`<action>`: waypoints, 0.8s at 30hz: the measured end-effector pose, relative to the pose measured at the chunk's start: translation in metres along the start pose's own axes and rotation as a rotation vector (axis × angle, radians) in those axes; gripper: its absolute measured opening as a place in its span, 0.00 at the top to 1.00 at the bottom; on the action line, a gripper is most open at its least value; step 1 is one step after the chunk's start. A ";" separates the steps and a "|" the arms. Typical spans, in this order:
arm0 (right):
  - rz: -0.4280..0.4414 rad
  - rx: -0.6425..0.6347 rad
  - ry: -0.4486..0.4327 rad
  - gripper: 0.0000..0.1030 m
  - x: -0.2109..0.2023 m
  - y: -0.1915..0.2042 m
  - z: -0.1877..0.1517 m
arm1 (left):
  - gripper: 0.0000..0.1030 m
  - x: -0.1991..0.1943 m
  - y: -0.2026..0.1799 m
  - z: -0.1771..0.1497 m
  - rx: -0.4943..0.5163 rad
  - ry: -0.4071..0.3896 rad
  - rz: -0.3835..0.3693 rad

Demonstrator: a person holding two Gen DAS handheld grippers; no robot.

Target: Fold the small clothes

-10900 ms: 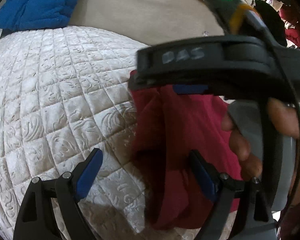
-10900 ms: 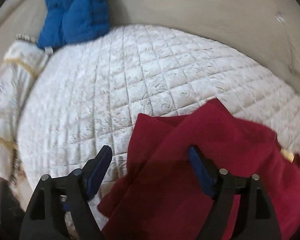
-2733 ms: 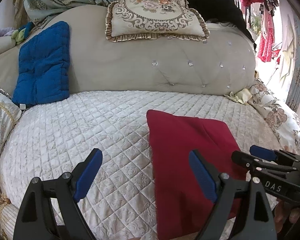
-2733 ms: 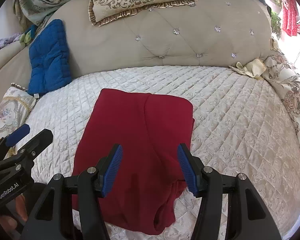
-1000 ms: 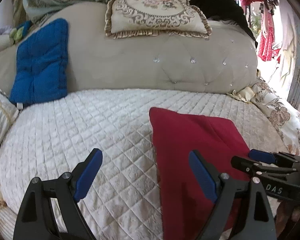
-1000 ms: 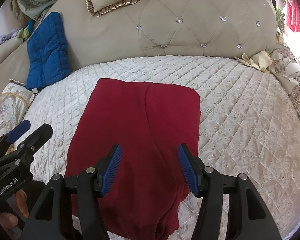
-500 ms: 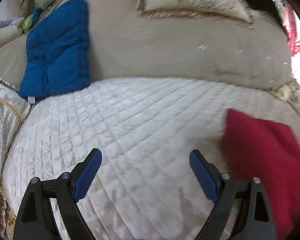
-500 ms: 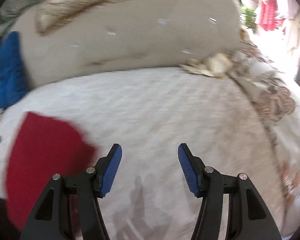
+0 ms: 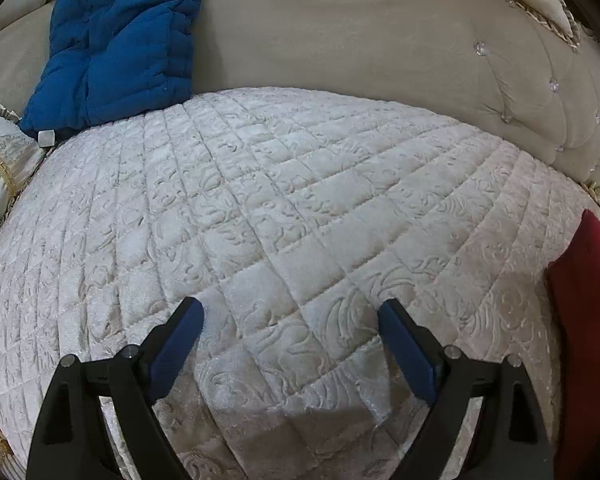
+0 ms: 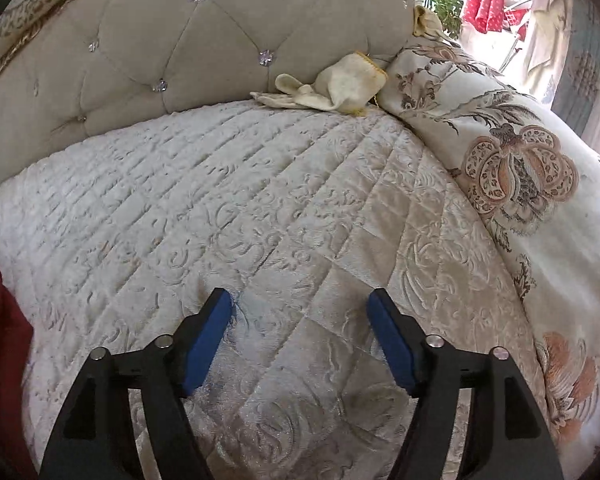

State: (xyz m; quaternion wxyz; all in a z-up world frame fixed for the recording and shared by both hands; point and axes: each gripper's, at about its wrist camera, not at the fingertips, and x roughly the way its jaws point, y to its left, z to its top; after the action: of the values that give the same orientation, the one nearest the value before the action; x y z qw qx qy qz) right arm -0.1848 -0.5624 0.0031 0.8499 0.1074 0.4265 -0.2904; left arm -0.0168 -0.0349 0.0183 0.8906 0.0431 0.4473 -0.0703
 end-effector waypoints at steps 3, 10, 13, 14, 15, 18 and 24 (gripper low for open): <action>-0.020 0.006 0.007 0.38 -0.001 0.002 -0.002 | 0.06 0.001 -0.002 -0.001 -0.001 0.007 0.009; -0.013 0.030 0.013 0.32 0.004 -0.005 -0.001 | 0.00 0.006 -0.002 0.002 -0.009 0.023 0.020; -0.006 0.039 0.015 0.30 0.005 -0.007 0.000 | 0.00 0.007 -0.001 0.003 -0.009 0.023 0.017; -0.004 0.042 0.016 0.30 0.006 -0.007 -0.001 | 0.00 0.007 0.000 0.003 -0.009 0.023 0.018; -0.003 0.044 0.017 0.29 0.008 -0.009 0.000 | 0.00 0.007 0.000 0.003 -0.009 0.023 0.018; -0.003 0.051 0.020 0.26 0.008 -0.009 0.000 | 0.00 0.008 0.001 0.003 -0.011 0.025 0.014; -0.003 0.058 0.023 0.24 0.009 -0.008 -0.001 | 0.00 0.008 0.001 0.003 -0.016 0.027 0.008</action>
State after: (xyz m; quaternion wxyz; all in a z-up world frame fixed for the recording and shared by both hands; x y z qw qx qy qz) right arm -0.1864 -0.5723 -0.0037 0.8410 0.1348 0.4279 -0.3024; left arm -0.0100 -0.0350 0.0135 0.8851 0.0388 0.4595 -0.0625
